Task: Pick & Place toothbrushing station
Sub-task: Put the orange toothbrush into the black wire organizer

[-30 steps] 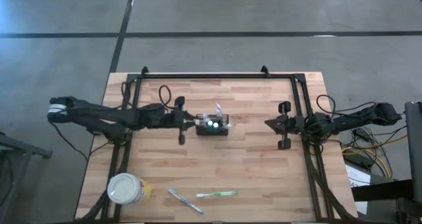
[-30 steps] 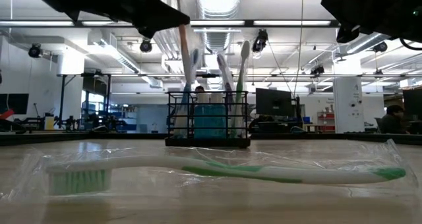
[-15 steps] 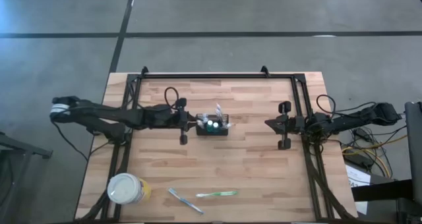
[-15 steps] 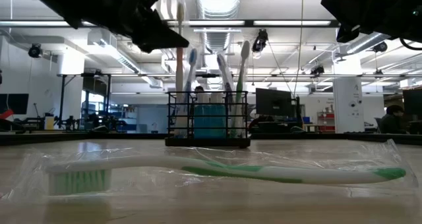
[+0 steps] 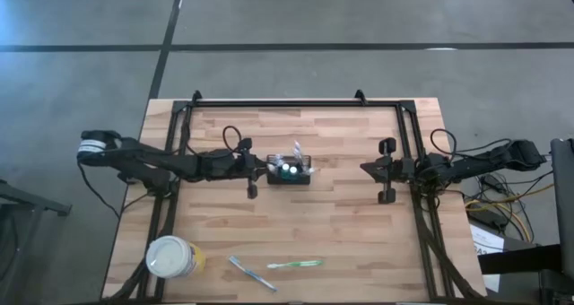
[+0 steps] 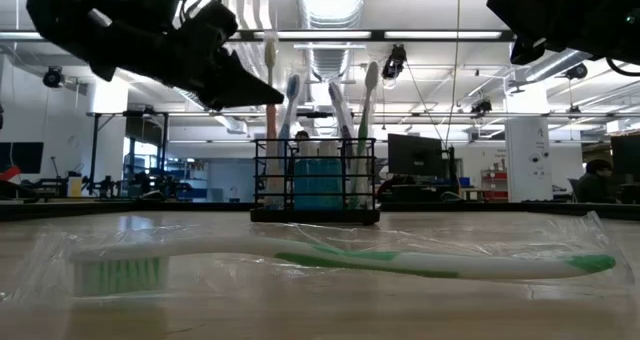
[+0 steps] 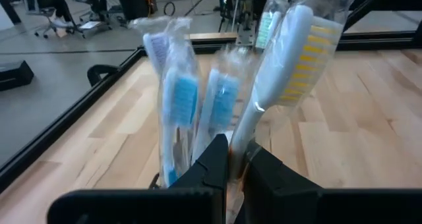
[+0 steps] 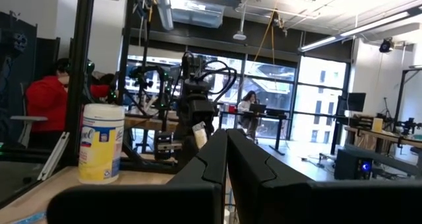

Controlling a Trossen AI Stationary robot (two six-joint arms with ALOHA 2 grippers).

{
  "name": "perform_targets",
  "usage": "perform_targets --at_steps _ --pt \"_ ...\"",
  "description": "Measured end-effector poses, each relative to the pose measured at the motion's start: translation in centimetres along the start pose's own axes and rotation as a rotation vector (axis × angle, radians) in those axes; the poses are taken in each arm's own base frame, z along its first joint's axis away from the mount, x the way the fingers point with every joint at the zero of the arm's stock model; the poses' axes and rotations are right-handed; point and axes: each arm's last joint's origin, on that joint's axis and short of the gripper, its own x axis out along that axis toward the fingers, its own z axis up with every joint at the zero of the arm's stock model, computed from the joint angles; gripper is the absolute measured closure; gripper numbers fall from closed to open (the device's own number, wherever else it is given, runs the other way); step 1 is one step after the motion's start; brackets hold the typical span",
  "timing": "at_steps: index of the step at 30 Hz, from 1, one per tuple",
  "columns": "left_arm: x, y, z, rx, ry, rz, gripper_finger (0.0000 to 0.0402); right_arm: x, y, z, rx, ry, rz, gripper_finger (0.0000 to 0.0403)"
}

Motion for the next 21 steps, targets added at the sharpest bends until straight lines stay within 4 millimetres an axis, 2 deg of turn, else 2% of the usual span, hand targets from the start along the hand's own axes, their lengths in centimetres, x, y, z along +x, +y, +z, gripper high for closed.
perform_targets --at_steps 6,21 --pt "-0.1 0.0 -1.1 -0.021 -0.012 0.009 0.0378 0.0 0.0 0.1 -0.011 -0.014 -0.002 0.0394" --pt "1.6 -0.2 -3.1 -0.008 0.029 0.012 0.0378 0.0 0.0 0.2 -0.014 -0.017 -0.003 0.0394"
